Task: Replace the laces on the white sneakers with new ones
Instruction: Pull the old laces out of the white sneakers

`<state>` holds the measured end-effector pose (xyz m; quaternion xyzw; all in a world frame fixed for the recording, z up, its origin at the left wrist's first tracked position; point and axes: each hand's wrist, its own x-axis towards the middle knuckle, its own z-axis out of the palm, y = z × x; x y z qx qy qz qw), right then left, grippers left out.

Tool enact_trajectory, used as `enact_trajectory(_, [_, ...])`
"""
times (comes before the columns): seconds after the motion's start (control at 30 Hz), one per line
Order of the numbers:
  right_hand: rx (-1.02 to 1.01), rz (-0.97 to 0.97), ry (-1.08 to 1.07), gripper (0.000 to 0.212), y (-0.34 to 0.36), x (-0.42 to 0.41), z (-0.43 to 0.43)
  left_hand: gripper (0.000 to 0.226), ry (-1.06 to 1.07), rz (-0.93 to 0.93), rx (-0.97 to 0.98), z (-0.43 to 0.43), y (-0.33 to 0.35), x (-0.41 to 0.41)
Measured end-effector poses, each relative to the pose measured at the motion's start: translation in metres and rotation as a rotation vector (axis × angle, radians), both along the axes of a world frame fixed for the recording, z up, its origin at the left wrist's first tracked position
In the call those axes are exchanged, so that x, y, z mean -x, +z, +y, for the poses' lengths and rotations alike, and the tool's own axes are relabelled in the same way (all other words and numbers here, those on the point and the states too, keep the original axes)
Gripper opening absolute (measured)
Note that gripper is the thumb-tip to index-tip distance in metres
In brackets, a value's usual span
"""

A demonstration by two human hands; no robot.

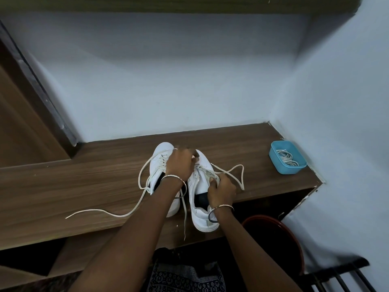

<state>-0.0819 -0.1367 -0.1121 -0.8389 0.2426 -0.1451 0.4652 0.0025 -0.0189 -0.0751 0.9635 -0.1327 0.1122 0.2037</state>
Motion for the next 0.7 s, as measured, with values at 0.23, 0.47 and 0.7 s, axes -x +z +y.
enact_trajectory(0.23, [-0.006, -0.003, -0.002, 0.013, 0.001, 0.000, -0.001, 0.019, -0.042, -0.066, -0.479, -0.009, -0.004, 0.004])
enact_trajectory(0.47, [0.000, -0.013, 0.006, 0.010, -0.001, 0.000, 0.000, 0.025, 0.343, 0.016, -0.250, 0.001, 0.000, 0.014])
enact_trajectory(0.7, [0.006, -0.015, 0.015, 0.009, -0.003, 0.000, 0.000, 0.016, 0.227, -0.076, -0.050, 0.002, 0.004, 0.014])
